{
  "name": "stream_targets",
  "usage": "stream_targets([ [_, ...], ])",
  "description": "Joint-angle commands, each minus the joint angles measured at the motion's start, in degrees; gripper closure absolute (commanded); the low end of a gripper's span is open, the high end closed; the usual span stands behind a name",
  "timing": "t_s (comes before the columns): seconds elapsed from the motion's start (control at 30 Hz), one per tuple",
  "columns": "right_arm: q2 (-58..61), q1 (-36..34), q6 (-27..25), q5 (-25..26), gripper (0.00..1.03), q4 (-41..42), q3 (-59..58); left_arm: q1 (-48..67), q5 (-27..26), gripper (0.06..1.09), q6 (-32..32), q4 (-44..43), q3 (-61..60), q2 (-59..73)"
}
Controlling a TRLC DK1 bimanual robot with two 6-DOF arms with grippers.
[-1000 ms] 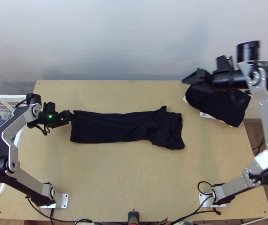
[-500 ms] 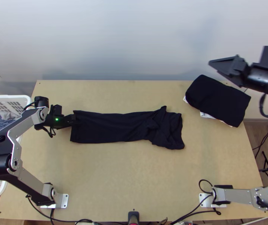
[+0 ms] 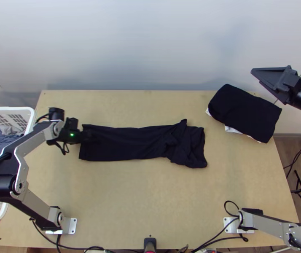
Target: Fold the t-shirt
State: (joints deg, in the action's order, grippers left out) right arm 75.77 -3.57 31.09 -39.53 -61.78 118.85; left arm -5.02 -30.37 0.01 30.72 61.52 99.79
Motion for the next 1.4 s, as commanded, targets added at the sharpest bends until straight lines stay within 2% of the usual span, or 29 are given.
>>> stream_targets([
  [0.0,-1.41,-0.29,0.46,-0.02,0.04,-0.01,-1.16,5.63,-0.92,0.17,-2.56,0.31,-0.17,-1.53],
  [0.07,-1.59,-0.29,0.37,0.07,0.04,-0.01,-1.43,6.77,-1.18,0.19,-3.00,0.22,-0.17,-1.53],
  [0.1,-1.68,-0.29,0.37,0.07,0.04,-0.01,-1.69,7.04,-1.27,0.26,-3.44,0.13,-0.08,-1.53],
  [0.17,-1.94,-0.38,0.29,0.07,0.04,-0.01,-2.57,6.77,-1.62,0.61,-4.32,-0.57,-0.08,-1.61],
  [0.23,-2.47,-0.56,0.02,0.07,0.04,0.08,-4.50,4.84,-1.71,1.06,-5.81,-1.89,-0.08,-1.97],
  [0.4,-4.40,-2.14,-0.15,0.07,0.04,0.08,-11.62,-2.72,-2.33,1.05,-5.55,-1.10,0.09,-5.04],
  [0.6,-6.77,-3.19,-0.15,0.07,0.04,2.54,-19.27,-17.04,-4.79,1.05,0.16,3.56,3.26,-7.94],
  [0.7,-7.12,-3.28,-0.15,0.07,0.04,3.07,-20.76,-23.28,-5.14,1.05,2.71,8.04,6.16,-6.18],
  [0.8,-7.30,-3.19,-0.15,-0.02,0.04,3.42,-22.26,-25.39,-5.75,1.05,2.98,18.59,11.08,-4.25],
  [0.9,-8.00,-3.11,0.02,-0.02,0.04,4.83,-25.77,-21.61,-8.13,1.05,1.75,25.97,12.93,-6.71],
  [1.07,-9.94,-2.67,0.46,-0.02,0.04,7.73,-32.36,-6.15,-8.92,1.05,-8.89,26.67,13.72,-12.95],
  [1.23,-11.78,-2.32,0.46,-0.11,0.04,9.13,-38.43,11.78,-9.09,1.05,-21.02,21.57,16.88,-12.69],
  [1.37,-13.72,-2.32,0.64,-0.11,0.04,10.80,-43.61,22.24,-8.21,1.05,-26.47,17.27,21.19,-8.73],
])
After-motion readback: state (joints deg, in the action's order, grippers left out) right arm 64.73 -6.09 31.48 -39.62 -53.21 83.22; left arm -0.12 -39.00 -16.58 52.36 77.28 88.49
